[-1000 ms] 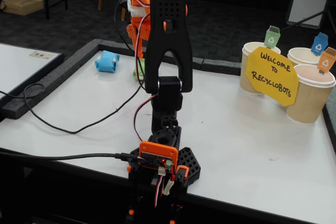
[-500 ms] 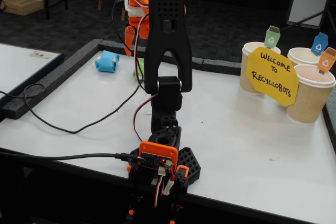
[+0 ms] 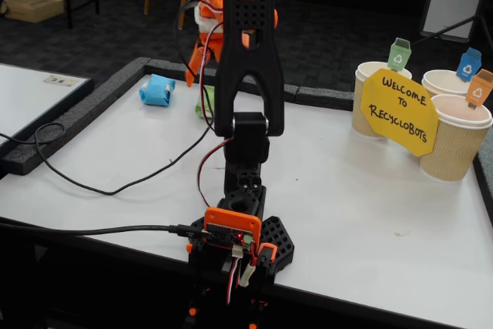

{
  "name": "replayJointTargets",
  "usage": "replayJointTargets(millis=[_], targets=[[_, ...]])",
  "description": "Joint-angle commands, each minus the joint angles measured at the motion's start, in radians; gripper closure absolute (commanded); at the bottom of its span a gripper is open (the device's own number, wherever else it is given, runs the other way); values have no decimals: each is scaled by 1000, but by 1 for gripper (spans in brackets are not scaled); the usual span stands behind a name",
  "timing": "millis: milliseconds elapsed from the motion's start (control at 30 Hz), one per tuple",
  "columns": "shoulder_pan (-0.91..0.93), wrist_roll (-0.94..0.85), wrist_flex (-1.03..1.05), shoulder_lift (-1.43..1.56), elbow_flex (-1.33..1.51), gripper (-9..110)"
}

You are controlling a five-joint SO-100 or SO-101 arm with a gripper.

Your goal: Sort rubbish by color.

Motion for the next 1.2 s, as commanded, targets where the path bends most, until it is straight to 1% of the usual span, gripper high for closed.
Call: replayJointTargets(millis=[0,200,267,433,567,767,833,967,1033,1167], targets=[[29,-37,-5,31,-72,79],[8,-35,-8,6,-46,79],[-8,-35,-14,5,-31,81],[-34,-25,-32,3,-5,95],[-35,-25,-40,3,23,101],[-34,-21,-51,6,61,101],[-31,9,-55,17,46,101],[-12,69,-51,129,17,101],[2,94,-38,224,35,101],[31,201,-31,431,95,101]])
